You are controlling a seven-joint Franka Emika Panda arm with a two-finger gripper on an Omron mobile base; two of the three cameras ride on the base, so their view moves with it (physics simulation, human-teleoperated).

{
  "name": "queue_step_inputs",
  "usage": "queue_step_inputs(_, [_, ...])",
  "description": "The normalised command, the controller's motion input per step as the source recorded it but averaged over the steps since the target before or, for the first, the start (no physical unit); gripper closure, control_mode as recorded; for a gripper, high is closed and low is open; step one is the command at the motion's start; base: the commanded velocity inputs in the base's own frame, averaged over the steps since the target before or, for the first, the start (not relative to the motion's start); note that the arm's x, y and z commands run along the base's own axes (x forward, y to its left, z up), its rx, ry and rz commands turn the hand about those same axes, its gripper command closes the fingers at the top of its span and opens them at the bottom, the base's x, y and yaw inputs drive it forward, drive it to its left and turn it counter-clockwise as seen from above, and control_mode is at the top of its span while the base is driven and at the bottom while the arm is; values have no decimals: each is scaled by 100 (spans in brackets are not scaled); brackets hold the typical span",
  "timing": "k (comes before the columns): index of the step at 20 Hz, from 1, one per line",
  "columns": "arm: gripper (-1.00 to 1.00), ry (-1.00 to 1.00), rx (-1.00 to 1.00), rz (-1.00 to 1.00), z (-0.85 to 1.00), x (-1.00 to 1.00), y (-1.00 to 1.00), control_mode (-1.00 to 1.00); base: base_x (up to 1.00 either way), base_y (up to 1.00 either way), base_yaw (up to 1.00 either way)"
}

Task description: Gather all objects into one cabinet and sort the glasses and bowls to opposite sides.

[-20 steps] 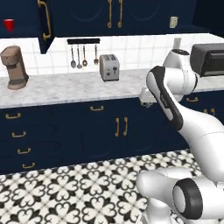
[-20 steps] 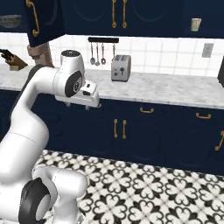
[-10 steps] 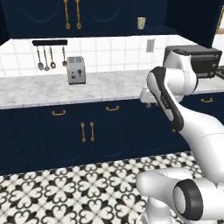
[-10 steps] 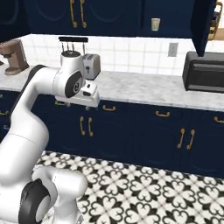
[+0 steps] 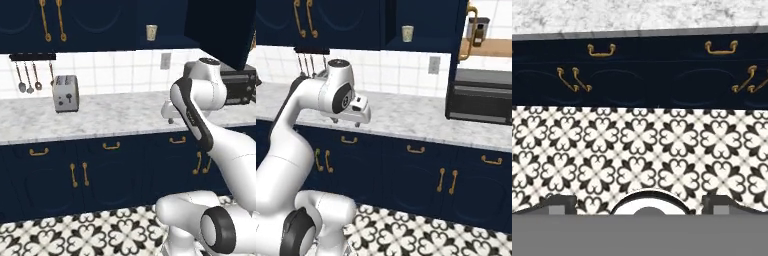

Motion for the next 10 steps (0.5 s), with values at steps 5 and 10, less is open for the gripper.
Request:
queue_step_inputs(5, [-100, 0, 0, 0, 0, 0, 0, 100, 100, -28, 0])
queue_step_inputs(10, [-100, 0, 0, 0, 0, 0, 0, 100, 89, -85, -4])
